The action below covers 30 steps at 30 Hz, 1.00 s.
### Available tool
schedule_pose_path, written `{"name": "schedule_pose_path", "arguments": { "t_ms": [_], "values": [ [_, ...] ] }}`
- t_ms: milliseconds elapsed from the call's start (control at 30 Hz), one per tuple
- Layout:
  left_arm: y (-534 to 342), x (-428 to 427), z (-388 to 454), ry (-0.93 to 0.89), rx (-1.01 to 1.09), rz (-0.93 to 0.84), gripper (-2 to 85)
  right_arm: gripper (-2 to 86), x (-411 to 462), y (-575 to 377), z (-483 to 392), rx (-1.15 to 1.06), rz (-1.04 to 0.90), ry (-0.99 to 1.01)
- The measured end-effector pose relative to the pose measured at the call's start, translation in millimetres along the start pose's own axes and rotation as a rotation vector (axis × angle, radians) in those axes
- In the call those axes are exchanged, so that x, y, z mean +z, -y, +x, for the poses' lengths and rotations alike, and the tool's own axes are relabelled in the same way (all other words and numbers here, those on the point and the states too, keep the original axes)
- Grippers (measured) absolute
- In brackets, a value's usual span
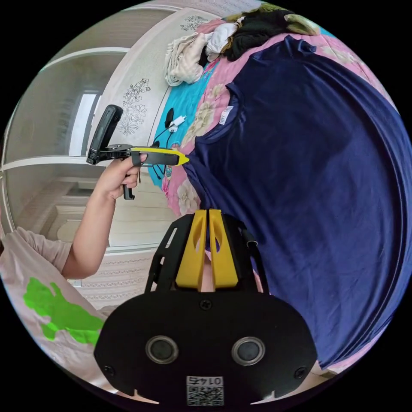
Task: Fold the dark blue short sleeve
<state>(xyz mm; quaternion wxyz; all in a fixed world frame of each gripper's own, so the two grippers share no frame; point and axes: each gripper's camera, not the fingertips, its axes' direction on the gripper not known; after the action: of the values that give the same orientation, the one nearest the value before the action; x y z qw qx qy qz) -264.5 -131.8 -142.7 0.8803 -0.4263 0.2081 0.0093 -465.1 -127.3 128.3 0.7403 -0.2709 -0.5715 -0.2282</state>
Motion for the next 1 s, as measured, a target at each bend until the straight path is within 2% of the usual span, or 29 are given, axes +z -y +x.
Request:
{"name": "schedule_pose_path", "arguments": {
  "t_ms": [133, 267, 433, 500, 667, 800, 1000],
  "values": [
    [32.7, 10.1, 27.5, 0.042, 0.028, -0.125, -1.0, 0.3, -33.2, 23.3, 18.9, -0.001, -0.034, 0.023],
    [23.6, -5.6, 43.6, 0.122, 0.060, -0.092, -0.9, 0.3, -54.6, 43.0, 17.6, -0.082, -0.102, 0.095],
    [-47.0, -41.1, 78.2, 0.226, 0.545, 0.285, -0.4, 0.3, -64.5, 41.7, -16.4, -0.245, -0.206, 0.156],
    [-63.4, -40.5, 78.7, 0.242, 0.644, 0.317, 0.0, 0.3, -65.3, 40.0, -26.9, -0.281, -0.232, 0.160],
    [-63.5, -29.6, 91.4, 0.141, 0.851, 0.265, 6.7, 0.3, -66.9, 41.9, -41.1, -0.304, -0.291, 0.229],
    [-54.5, 4.5, 123.7, 0.219, 1.053, 0.133, 9.8, 0.3, -78.2, 46.4, -49.9, -0.299, -0.266, 0.276],
    [-57.6, 31.0, 142.5, 0.402, 1.115, 0.229, 7.1, 0.3, -99.1, 56.7, -56.6, -0.267, -0.219, 0.339]
  ]
}}
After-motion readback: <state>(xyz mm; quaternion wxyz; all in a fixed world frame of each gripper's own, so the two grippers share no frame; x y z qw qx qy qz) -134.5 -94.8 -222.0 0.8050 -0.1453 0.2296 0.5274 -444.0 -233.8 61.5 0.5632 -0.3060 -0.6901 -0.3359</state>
